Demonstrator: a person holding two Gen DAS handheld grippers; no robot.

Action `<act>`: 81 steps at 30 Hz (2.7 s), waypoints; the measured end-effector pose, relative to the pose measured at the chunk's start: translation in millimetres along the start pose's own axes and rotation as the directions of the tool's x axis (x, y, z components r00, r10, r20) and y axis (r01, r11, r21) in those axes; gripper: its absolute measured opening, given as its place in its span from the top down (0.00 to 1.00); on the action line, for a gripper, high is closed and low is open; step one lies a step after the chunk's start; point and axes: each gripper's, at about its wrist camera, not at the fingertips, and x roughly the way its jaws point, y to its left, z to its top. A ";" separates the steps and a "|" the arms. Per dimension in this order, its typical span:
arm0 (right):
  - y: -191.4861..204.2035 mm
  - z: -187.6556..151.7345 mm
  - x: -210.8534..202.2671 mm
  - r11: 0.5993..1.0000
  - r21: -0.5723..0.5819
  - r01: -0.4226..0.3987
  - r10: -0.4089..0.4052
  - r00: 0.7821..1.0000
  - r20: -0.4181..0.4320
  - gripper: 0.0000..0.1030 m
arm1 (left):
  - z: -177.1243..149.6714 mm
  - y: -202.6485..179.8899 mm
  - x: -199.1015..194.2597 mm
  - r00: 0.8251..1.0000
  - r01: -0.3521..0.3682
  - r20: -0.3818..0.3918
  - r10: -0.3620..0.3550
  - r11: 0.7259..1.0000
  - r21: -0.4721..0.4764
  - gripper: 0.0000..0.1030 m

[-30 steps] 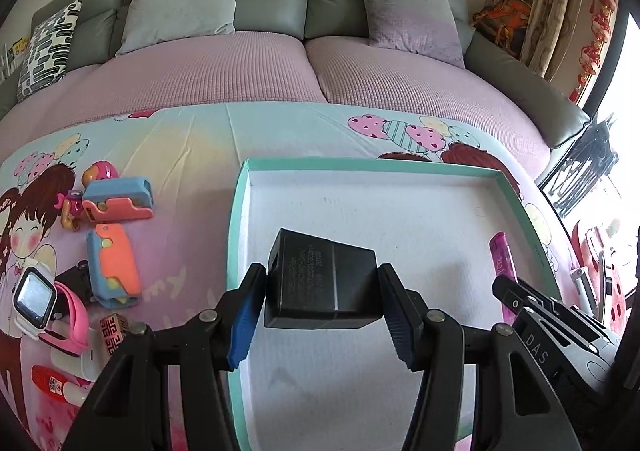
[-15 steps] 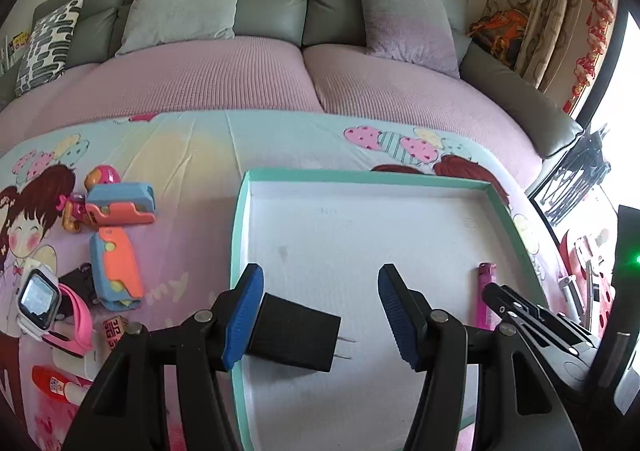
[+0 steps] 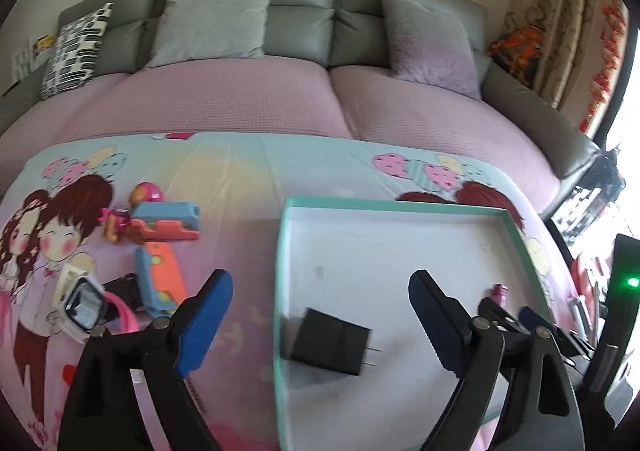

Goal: Organize rigid objects
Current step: 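Place the black charger in the green tray with the left tool while the right tool places the pink lighter, then grasp the gold patterned box with the right tool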

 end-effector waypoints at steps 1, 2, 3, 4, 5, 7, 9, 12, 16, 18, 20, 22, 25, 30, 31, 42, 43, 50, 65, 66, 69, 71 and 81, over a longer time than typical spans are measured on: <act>1.2 0.1 -0.4 1.000 -0.003 -0.006 0.006 1.000 0.005 0.37 | 0.7 4.5 0.2 1.000 -0.011 0.001 0.011 1.000 -0.016 0.12; 2.6 0.0 -0.6 1.000 -0.006 -0.015 0.015 1.000 0.009 0.32 | 1.1 9.0 0.6 1.000 -0.021 0.000 0.021 0.999 -0.034 0.12; 4.0 -0.1 -0.8 1.000 -0.009 -0.021 0.021 1.000 0.010 0.26 | 0.5 12.8 1.1 1.000 -0.028 -0.002 0.028 0.999 -0.047 0.12; 5.4 -0.3 -1.1 1.000 -0.013 -0.026 0.027 1.000 0.013 0.24 | 0.1 17.0 1.4 0.999 -0.038 -0.006 0.037 0.997 -0.060 0.12; 6.8 -0.5 -1.4 0.999 -0.016 -0.029 0.030 0.999 0.017 0.20 | 0.1 22.9 1.2 0.999 -0.054 -0.001 0.054 0.996 -0.076 0.11; 9.4 -0.3 -1.6 0.999 -0.021 -0.033 0.034 0.999 0.022 0.12 | -0.1 31.3 -0.9 0.997 -0.078 0.018 0.080 0.992 -0.095 0.04; 13.0 -0.7 -2.0 0.999 -0.030 -0.039 0.039 0.999 0.028 0.00 | 0.8 40.4 -2.4 0.994 -0.099 0.026 0.103 0.988 -0.118 0.03; 19.4 -1.6 -2.0 0.998 -0.049 -0.043 0.045 0.999 0.031 0.00 | 0.2 54.0 -3.2 0.992 -0.118 0.032 0.124 0.981 -0.153 0.03; 28.1 -2.0 -5.7 0.996 -0.065 -0.055 0.058 0.997 0.046 0.00 | 1.3 72.0 -10.6 0.984 -0.157 0.050 0.168 0.971 -0.183 0.02; 34.2 -2.4 -8.1 0.995 -0.073 -0.070 0.073 0.996 0.051 0.00 | 1.2 81.1 -17.4 0.981 -0.160 0.072 0.178 0.966 -0.205 0.02; 42.3 -3.2 -10.5 0.993 -0.089 -0.081 0.086 0.995 0.053 0.00 | 1.7 92.0 -24.7 0.980 -0.151 0.090 0.175 0.961 -0.232 0.01; 53.7 -4.7 -13.6 0.991 -0.108 -0.082 0.089 0.994 0.059 0.00 | 1.7 102.0 -30.9 0.980 -0.136 0.105 0.168 0.956 -0.259 0.00; 71.4 -7.9 -19.1 0.982 -0.139 -0.131 0.141 0.988 0.065 0.00 | 0.0 125.6 -42.6 0.973 -0.145 0.128 0.193 0.940 -0.309 0.00; 107.8 -18.0 -28.0 0.947 -0.197 -0.254 0.269 0.962 0.049 0.00 | -9.3 162.8 -55.8 0.964 -0.182 0.114 0.242 0.904 -0.386 0.00; 115.8 -21.1 -29.8 0.936 -0.217 -0.277 0.293 0.955 0.044 0.00 | -11.6 170.9 -59.4 0.958 -0.206 0.103 0.266 0.895 -0.396 0.00; 200.1 -68.5 -42.3 0.788 -0.445 -0.425 0.449 0.892 -0.056 0.02 | -47.9 222.7 -61.5 0.918 -0.392 -0.113 0.379 0.831 -0.395 0.00; 206.7 -73.4 -42.0 0.775 -0.460 -0.433 0.455 0.888 -0.070 0.03 | -51.4 225.0 -60.1 0.914 -0.403 -0.131 0.384 0.829 -0.387 0.00; 228.8 -96.6 -28.1 0.734 -0.508 -0.450 0.430 0.888 -0.165 0.27 | -63.3 232.3 -47.9 0.903 -0.426 -0.211 0.375 0.849 -0.314 0.00; 238.9 -107.7 -1.5 0.742 -0.508 -0.437 0.368 0.899 -0.236 0.61 | -66.7 221.6 -21.6 0.935 -0.311 -0.255 0.247 0.917 -0.250 0.00; 238.7 -108.1 -1.5 0.741 -0.511 -0.435 0.366 0.900 -0.236 0.65 | -66.7 219.9 -20.7 0.936 -0.305 -0.257 0.242 0.921 -0.243 0.00; 237.0 -107.6 -1.3 0.744 -0.507 -0.435 0.365 0.900 -0.236 0.68 | -66.7 214.8 -17.8 0.942 -0.275 -0.257 0.214 0.934 -0.229 0.00; 237.1 -107.6 -0.8 0.746 -0.507 -0.432 0.362 0.902 -0.235 0.72 | -66.0 211.4 -16.5 0.946 -0.259 -0.256 0.201 0.941 -0.219 0.00; 225.1 -102.4 -6.9 0.766 -0.479 -0.429 0.369 0.903 -0.219 0.78 | -64.7 200.5 -11.0 0.954 -0.202 -0.258 0.151 0.962 -0.184 0.00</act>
